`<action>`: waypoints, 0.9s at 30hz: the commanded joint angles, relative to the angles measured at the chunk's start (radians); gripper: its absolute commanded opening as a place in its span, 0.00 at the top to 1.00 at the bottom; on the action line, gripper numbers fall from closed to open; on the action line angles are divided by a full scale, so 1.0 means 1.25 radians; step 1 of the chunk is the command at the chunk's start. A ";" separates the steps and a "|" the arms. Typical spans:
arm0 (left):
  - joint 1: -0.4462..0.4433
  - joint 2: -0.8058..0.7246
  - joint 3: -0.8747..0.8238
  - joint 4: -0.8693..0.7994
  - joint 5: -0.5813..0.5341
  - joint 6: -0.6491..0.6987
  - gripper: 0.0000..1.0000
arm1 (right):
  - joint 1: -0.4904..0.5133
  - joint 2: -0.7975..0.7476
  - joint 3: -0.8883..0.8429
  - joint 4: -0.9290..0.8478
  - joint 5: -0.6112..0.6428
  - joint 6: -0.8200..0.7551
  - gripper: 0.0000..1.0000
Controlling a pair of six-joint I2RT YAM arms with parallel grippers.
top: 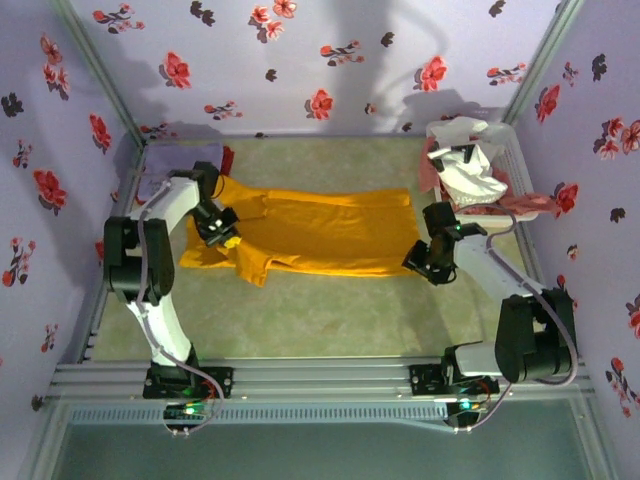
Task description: Fold and stack the t-shirts
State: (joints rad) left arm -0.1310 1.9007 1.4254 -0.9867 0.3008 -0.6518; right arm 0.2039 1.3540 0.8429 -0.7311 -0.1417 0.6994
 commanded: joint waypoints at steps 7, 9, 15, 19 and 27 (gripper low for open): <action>-0.003 0.141 0.194 -0.100 0.023 0.024 0.82 | 0.015 0.043 0.075 -0.010 -0.035 -0.021 0.50; -0.003 0.140 0.194 -0.096 0.021 0.027 0.79 | 0.017 0.047 0.081 -0.011 -0.033 -0.021 0.50; -0.003 0.152 0.199 -0.083 0.038 0.035 1.00 | 0.022 0.062 0.097 -0.010 -0.035 -0.020 0.50; -0.003 0.165 0.219 -0.077 0.053 0.032 1.00 | 0.035 0.067 0.108 -0.015 -0.033 -0.016 0.50; -0.003 0.230 0.295 -0.065 0.085 0.007 1.00 | 0.078 0.079 0.130 0.000 -0.053 -0.003 0.49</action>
State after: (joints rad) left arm -0.1310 2.1452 1.7485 -1.0657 0.3702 -0.6231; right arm 0.2783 1.4406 0.9722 -0.7300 -0.1883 0.6884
